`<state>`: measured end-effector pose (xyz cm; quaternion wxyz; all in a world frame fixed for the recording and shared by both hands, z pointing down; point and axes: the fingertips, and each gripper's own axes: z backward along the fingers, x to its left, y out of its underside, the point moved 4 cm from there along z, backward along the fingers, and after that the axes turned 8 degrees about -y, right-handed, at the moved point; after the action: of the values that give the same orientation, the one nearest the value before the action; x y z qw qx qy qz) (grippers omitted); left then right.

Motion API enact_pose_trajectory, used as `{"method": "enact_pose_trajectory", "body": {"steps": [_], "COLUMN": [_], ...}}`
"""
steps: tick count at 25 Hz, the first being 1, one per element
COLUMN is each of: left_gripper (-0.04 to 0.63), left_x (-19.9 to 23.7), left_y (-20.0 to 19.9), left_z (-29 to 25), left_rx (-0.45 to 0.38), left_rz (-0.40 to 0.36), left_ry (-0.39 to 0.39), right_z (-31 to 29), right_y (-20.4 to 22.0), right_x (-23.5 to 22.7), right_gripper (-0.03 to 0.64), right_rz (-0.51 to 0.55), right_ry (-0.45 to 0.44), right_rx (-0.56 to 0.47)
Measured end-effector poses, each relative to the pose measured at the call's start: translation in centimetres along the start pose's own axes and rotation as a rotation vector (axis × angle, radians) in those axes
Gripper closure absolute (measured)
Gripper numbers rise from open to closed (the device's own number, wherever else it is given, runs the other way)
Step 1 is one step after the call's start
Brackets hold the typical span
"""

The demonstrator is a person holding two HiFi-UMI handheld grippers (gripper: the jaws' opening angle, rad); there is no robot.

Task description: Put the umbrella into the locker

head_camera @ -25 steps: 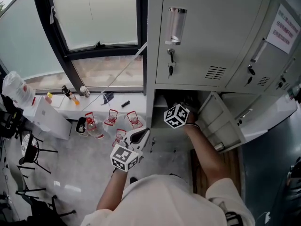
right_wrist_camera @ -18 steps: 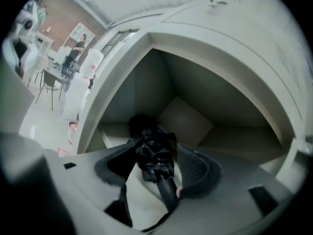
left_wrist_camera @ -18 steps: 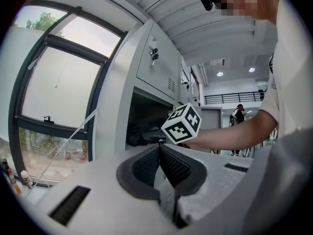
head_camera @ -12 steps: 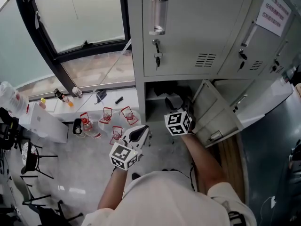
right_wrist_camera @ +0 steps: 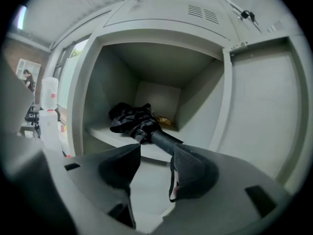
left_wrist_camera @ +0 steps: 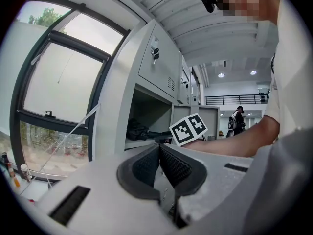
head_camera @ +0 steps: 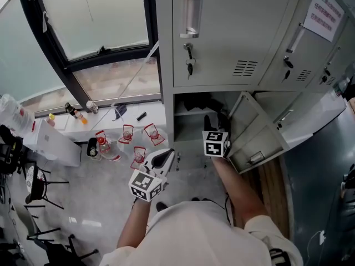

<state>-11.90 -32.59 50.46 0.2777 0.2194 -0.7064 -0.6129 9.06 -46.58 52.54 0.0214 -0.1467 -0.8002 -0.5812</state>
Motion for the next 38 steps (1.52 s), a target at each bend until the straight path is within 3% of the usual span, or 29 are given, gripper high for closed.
{"method": "enact_pose_trajectory", "body": {"steps": [5, 11, 14, 29, 38], "left_gripper": [0.591, 0.591, 0.591, 0.591, 0.591], "left_x": [0.5, 1.0, 1.2, 1.7, 3.1], "left_y": [0.2, 0.6, 0.6, 0.5, 0.7], "left_z": [0.9, 1.5, 1.6, 1.4, 2.6], "left_rx": [-0.003, 0.003, 0.003, 0.006, 0.023], "left_rz": [0.008, 0.015, 0.016, 0.012, 0.01], "left_ry": [-0.019, -0.035, -0.039, -0.029, -0.008], "right_z": [-0.8, -1.9, -2.4, -4.6, -3.3], "right_y": [0.7, 1.1, 1.2, 0.0, -1.5], "right_x": [-0.5, -1.5, -1.6, 2.0, 3.5], "right_gripper": [0.408, 0.408, 0.402, 0.38, 0.38], "right_rz": [-0.064, -0.16, -0.12, 0.023, 0.003], "right_ry": [0.057, 0.089, 0.085, -0.131, -0.162], "right_rx": [0.048, 0.033, 0.048, 0.048, 0.021]}}
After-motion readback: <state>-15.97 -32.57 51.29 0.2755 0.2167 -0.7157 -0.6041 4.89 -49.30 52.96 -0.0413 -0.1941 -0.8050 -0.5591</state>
